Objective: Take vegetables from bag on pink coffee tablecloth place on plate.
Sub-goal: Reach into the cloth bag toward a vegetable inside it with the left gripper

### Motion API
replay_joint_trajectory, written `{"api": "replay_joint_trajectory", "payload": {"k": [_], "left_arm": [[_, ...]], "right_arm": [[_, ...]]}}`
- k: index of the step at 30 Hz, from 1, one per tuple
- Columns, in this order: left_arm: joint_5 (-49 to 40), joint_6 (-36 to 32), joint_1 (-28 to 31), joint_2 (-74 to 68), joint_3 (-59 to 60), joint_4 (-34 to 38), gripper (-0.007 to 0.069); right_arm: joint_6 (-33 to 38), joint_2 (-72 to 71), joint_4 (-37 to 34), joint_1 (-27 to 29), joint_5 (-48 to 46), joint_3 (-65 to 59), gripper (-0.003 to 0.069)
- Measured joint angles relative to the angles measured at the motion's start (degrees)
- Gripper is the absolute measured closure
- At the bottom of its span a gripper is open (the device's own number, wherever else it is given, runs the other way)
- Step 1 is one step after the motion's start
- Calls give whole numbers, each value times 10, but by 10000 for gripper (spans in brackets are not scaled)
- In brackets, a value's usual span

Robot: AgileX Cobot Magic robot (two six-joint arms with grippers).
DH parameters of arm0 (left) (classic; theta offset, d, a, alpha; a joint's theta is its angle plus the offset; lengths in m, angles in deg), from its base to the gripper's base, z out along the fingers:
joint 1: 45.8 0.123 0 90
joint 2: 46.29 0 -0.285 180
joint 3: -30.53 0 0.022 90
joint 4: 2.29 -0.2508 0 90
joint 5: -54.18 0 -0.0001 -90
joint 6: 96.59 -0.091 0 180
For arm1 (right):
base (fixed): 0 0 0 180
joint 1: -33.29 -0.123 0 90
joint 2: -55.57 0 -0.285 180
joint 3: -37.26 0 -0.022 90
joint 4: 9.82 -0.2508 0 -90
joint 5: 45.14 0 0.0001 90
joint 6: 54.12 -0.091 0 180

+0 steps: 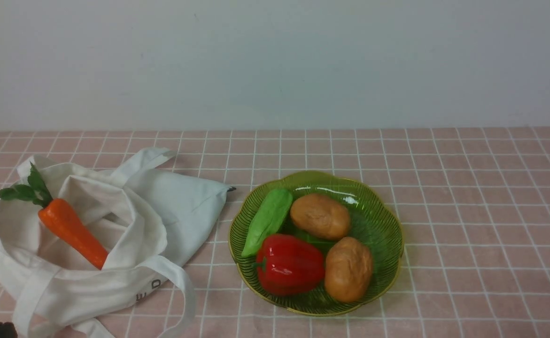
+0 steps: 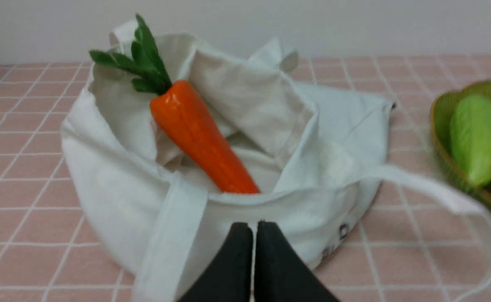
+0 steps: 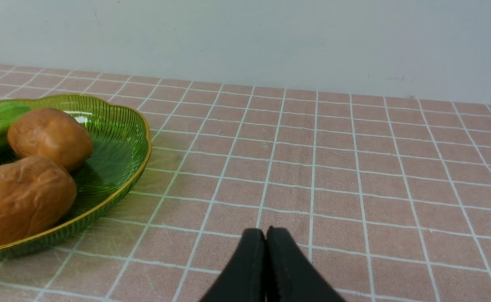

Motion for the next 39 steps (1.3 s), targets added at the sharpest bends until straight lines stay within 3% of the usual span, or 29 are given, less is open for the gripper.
{"api": "replay_joint_trajectory", "payload": {"k": [6, 11, 13, 17, 20, 24, 25, 26, 30, 39], "left_arm": [[73, 12, 0, 0, 0, 90, 629], [204, 33, -1, 0, 0, 160, 629], [271, 52, -1, 0, -4, 169, 629], [300, 58, -1, -6, -60, 138, 629], [263, 58, -1, -39, -117, 106, 629], [64, 58, -1, -179, -241, 82, 629], [64, 58, -1, -187, -241, 82, 629], [-31, 58, -1, -263, -285, 73, 629], [-186, 58, -1, -430, -368, 31, 629], [-250, 72, -1, -656, -495, -85, 629]], "right_arm": [[0, 0, 0, 0, 0, 0, 673], [0, 0, 0, 0, 0, 0, 673], [0, 0, 0, 0, 0, 0, 673], [0, 0, 0, 0, 0, 0, 673], [0, 0, 0, 0, 0, 0, 673], [0, 0, 0, 0, 0, 0, 673], [0, 0, 0, 0, 0, 0, 673], [0, 0, 0, 0, 0, 0, 673], [0, 0, 0, 0, 0, 0, 673], [0, 0, 0, 0, 0, 0, 673]]}}
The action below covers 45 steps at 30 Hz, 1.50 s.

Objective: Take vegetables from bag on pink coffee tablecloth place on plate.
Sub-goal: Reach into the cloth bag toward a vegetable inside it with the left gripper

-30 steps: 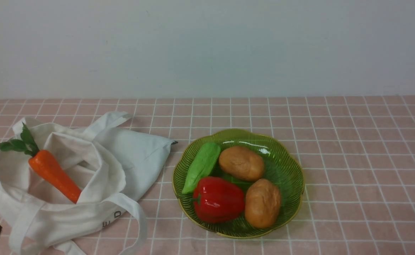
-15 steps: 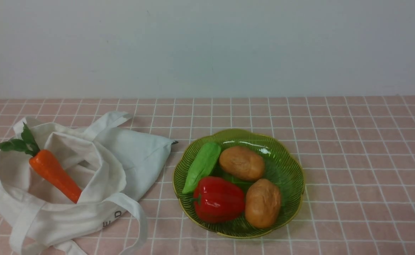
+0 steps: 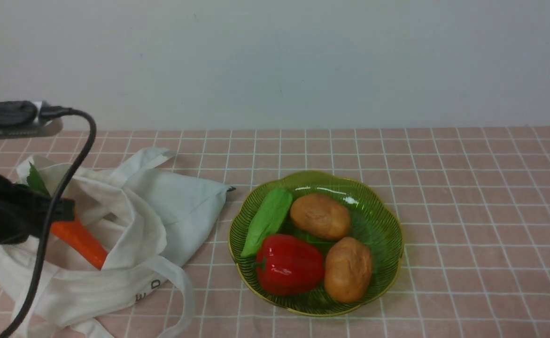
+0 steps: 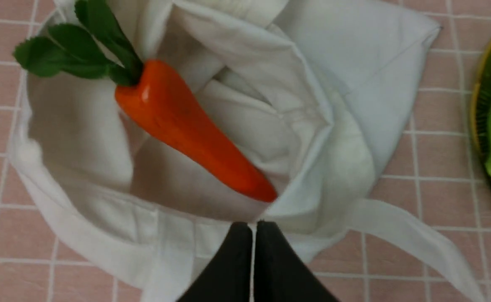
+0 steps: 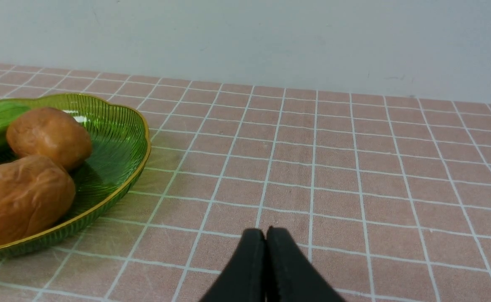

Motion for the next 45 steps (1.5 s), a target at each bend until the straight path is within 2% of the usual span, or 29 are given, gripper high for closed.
{"api": "replay_joint_trajectory", "payload": {"k": [5, 8, 11, 14, 20, 24, 28, 41, 45], "left_arm": [[2, 22, 0, -61, -46, -66, 628], [41, 98, 13, -92, -59, -123, 603], [55, 134, 26, -105, -60, -142, 580], [70, 178, 44, -131, -60, -162, 519], [92, 192, 48, -171, -60, -164, 367], [107, 194, 48, -197, -60, -162, 236], [107, 194, 48, -218, -60, -137, 175], [138, 194, 48, -284, -62, -116, 165], [152, 194, 48, -288, -62, -116, 219]], "right_arm": [[0, 0, 0, 0, 0, 0, 673], [0, 0, 0, 0, 0, 0, 673], [0, 0, 0, 0, 0, 0, 673], [0, 0, 0, 0, 0, 0, 673], [0, 0, 0, 0, 0, 0, 673], [0, 0, 0, 0, 0, 0, 673], [0, 0, 0, 0, 0, 0, 673], [0, 0, 0, 0, 0, 0, 673], [0, 0, 0, 0, 0, 0, 673]]}}
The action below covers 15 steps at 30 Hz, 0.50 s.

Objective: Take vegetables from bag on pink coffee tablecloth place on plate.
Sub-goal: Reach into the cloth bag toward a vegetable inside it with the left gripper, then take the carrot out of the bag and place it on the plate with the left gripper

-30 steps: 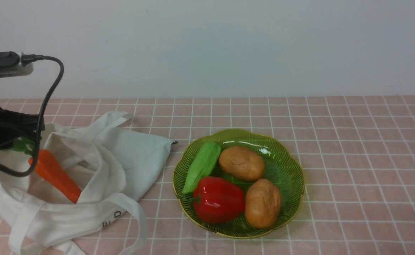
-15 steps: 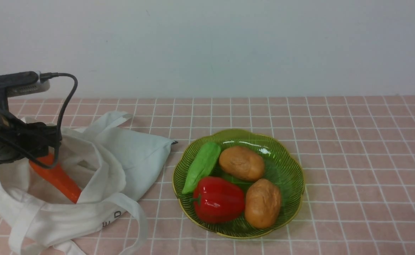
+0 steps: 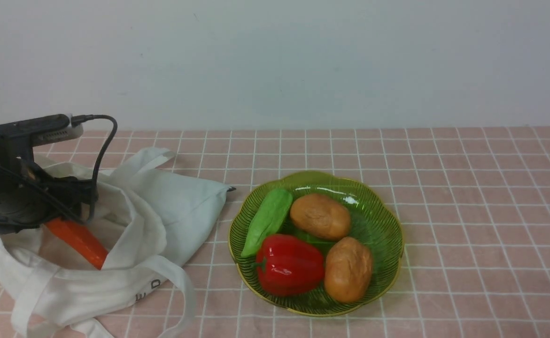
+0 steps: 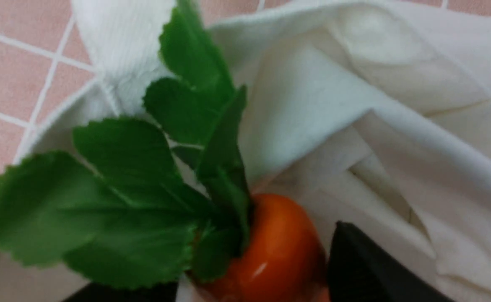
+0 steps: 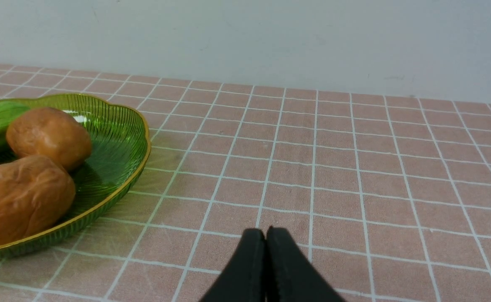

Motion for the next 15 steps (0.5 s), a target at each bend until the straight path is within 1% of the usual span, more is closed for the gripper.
{"api": "replay_joint_trajectory", "payload": {"k": [1, 2, 7, 15], "left_arm": [[3, 0, 0, 0, 0, 0, 258], [7, 0, 0, 0, 0, 0, 273], [12, -1, 0, 0, 0, 0, 273], [-20, -6, 0, 48, 0, 2, 273]], "right_arm": [[0, 0, 0, 0, 0, 0, 673], [0, 0, 0, 0, 0, 0, 673], [0, 0, 0, 0, 0, 0, 673], [0, 0, 0, 0, 0, 0, 673]]}}
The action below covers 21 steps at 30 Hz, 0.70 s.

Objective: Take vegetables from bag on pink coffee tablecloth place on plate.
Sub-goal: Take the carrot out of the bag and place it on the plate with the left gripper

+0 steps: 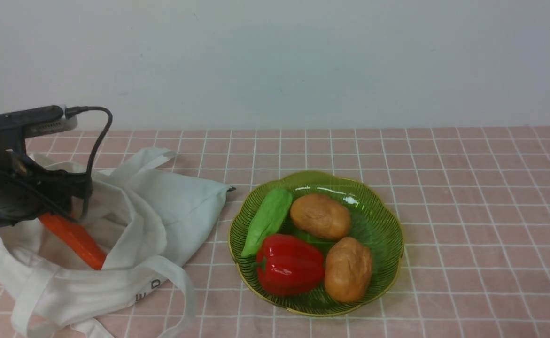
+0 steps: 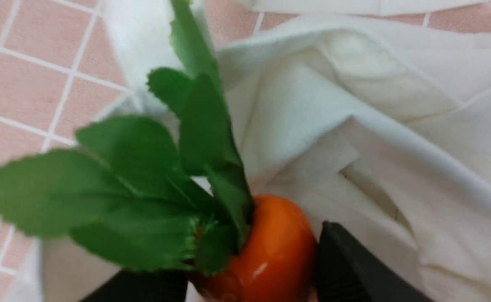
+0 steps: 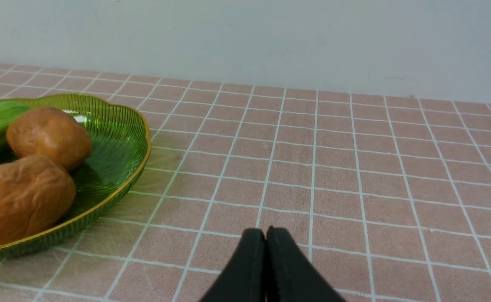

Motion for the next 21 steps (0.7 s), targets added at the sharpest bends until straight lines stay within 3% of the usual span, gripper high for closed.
{"api": "replay_joint_trajectory", "payload": {"k": [4, 9, 15, 21], "left_arm": [[1, -3, -3, 46, 0, 23, 273], [10, -36, -46, 123, 0, 46, 273], [101, -32, -181, 200, 0, 71, 273], [270, -25, -330, 142, 0, 102, 273]], "right_arm": [[0, 0, 0, 0, 0, 0, 673], [0, 0, 0, 0, 0, 0, 673], [0, 0, 0, 0, 0, 0, 673], [0, 0, 0, 0, 0, 0, 673]]}}
